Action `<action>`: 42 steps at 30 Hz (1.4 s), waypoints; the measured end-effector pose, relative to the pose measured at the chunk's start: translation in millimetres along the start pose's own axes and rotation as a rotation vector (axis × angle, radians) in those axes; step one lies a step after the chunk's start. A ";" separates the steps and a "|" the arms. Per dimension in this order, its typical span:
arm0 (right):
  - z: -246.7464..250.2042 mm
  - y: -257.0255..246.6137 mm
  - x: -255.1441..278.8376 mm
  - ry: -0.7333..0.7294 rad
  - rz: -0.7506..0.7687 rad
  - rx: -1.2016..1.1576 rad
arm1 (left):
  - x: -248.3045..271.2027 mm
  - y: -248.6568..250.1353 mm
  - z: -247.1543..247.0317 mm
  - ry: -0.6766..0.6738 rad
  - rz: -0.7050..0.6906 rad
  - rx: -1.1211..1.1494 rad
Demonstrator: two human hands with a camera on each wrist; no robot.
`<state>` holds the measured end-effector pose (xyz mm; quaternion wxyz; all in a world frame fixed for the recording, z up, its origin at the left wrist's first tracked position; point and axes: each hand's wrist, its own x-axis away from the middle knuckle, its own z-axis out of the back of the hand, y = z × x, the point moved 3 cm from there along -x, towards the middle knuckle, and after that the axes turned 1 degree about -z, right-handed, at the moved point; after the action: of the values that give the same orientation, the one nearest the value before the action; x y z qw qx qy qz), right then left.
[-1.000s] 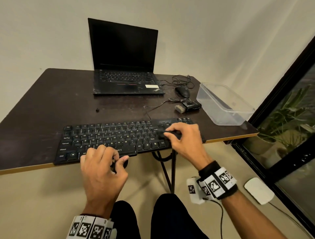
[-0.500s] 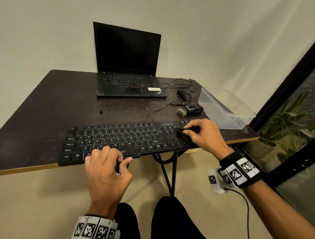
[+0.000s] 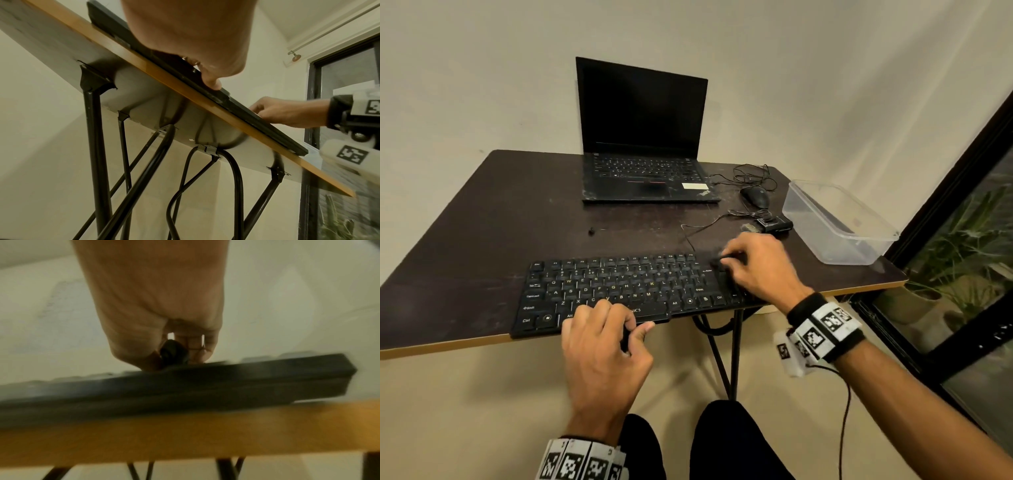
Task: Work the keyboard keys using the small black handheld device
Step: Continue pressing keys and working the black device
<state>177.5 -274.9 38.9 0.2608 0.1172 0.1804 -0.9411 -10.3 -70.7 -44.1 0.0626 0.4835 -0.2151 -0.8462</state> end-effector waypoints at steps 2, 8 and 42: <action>17.2 36.9 -1.6 0.006 -0.122 0.112 | -0.2 -0.8 -0.8 -0.002 0.013 -0.004; 26.3 81.6 0.7 0.012 -0.275 -0.028 | 1.2 1.1 -4.0 0.020 0.011 -0.023; 26.0 39.5 70.7 0.099 -0.397 -0.011 | -1.5 0.7 -0.9 -0.025 0.053 -0.024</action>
<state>136.1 -348.6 29.3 0.0616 0.1242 0.2178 -0.9661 -8.9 -71.2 -43.0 0.0880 0.4663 -0.2186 -0.8527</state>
